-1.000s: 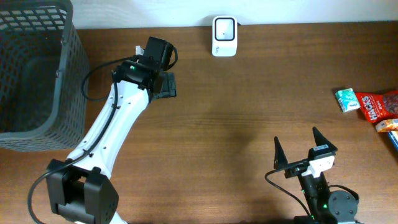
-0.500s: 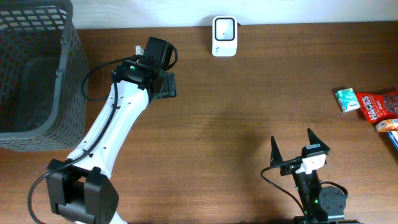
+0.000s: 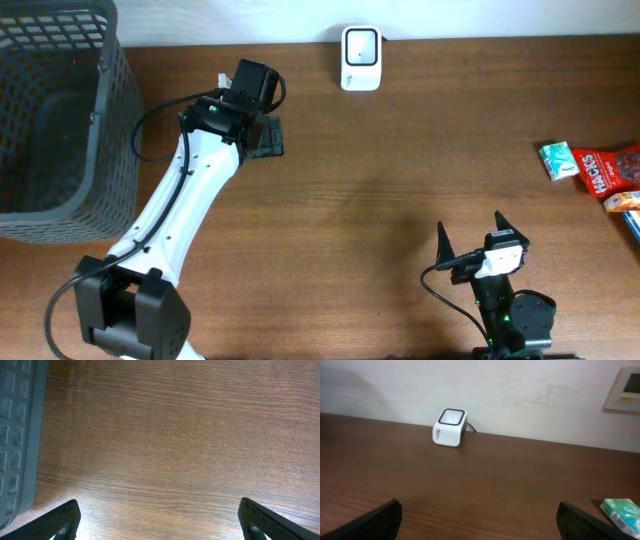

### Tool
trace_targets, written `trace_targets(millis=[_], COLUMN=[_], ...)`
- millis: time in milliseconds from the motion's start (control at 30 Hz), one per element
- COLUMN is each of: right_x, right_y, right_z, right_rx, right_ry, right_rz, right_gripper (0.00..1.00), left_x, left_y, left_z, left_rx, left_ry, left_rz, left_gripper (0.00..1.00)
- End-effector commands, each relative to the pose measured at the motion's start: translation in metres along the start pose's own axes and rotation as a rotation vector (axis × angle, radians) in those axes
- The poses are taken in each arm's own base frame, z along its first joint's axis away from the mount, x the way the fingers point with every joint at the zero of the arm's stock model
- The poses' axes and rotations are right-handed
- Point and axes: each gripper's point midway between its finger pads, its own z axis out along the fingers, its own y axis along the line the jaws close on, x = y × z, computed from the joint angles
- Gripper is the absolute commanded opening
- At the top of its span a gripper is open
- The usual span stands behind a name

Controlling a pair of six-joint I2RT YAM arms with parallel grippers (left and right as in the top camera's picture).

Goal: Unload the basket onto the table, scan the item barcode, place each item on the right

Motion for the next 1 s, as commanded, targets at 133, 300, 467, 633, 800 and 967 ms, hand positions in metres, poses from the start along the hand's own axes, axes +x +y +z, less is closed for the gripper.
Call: trace_targets(millis=[133,300,467,633,800,967], right_x=[0.0053,0.0057,0.0056,0.0056,0.0057,0.0057], right_y=[-0.0115,-0.0124,-0.0124,-0.0124,-0.0125,-0.0129], right_z=[-0.0005,-0.0006,-0.0006,-0.0006,-0.0006,-0.0006], right_rx=[0.065,0.071,0.070,0.071,0.071,0.074], right_ry=[0.016,0.018,0.017,0.017,0.018,0.018], right_rz=[0.010,0.009,0.009,0.009,0.009,0.009], right_gripper=[0.98,0.98,0.98,0.98,0.98,0.98], left_x=[0.0009,0.0008,0.0008,0.0008,0.0008,0.0008], left_y=[0.0012,0.0013,0.0013,0.0013,0.0013,0.0013], left_z=[0.0023,0.0023,0.0023,0.0023,0.0023,0.0023], left_rx=[-0.012,-0.012,-0.012,-0.012,-0.012,-0.012], left_ry=[0.003,0.003,0.003,0.003,0.003,0.003], left_rz=[0.001,0.001,0.001,0.001,0.001,0.001], left_gripper=[0.99,0.99,0.99,0.99,0.99,0.99])
